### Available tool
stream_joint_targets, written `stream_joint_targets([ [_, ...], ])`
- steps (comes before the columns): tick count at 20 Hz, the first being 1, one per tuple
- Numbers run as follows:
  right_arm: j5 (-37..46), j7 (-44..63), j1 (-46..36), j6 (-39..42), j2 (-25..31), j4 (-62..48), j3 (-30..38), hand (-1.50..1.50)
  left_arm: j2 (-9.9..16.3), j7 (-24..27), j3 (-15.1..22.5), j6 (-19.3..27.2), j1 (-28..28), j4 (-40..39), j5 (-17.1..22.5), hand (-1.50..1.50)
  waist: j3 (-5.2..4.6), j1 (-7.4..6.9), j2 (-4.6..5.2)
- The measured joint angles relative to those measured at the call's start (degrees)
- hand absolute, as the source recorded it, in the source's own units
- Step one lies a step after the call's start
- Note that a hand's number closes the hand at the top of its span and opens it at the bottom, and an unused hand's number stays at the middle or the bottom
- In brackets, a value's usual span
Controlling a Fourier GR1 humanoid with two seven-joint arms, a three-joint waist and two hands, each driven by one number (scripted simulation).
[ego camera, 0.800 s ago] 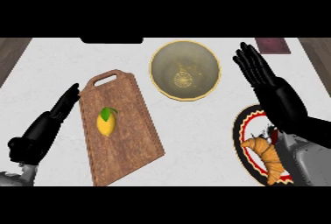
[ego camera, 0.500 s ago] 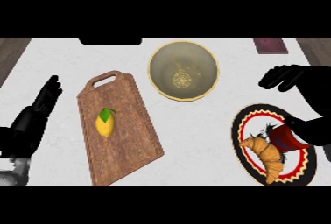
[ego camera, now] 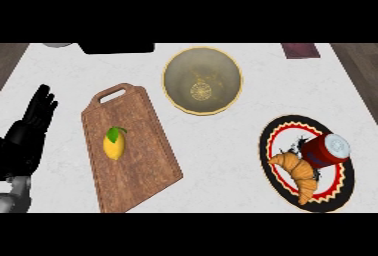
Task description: Pick the can from the plate and place it in the bowl
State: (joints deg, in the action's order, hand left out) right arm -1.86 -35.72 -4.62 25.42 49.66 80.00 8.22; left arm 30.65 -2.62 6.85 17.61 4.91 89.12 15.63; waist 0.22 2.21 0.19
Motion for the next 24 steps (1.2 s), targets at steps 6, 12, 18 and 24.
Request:
stream_joint_targets([
  [6,6.75,-10.6,2.64,-3.44,4.07,-11.7,3.08,-1.5,-1.53,-0.36,-0.55,-1.07,1.86,-1.7,-1.39,0.0,-0.1,-1.69,-0.05],
  [12,7.9,-8.72,-2.82,-2.22,6.88,-14.43,2.76,-1.5,-2.47,-2.33,-1.45,-2.27,2.03,-0.01,-2.44,0.0,-0.17,-2.46,-0.12],
  [18,10.03,-2.5,-8.75,1.72,10.83,-10.89,-1.36,-1.5,-3.42,-1.43,-2.23,-3.54,3.36,-2.52,-3.24,0.0,-0.26,-2.8,-0.06],
  [24,16.89,3.94,-13.69,5.17,12.6,-6.24,-9.67,-1.5,-4.37,-2.08,-2.04,-3.25,4.58,-2.68,-4.5,0.0,-0.27,-3.29,0.01],
])
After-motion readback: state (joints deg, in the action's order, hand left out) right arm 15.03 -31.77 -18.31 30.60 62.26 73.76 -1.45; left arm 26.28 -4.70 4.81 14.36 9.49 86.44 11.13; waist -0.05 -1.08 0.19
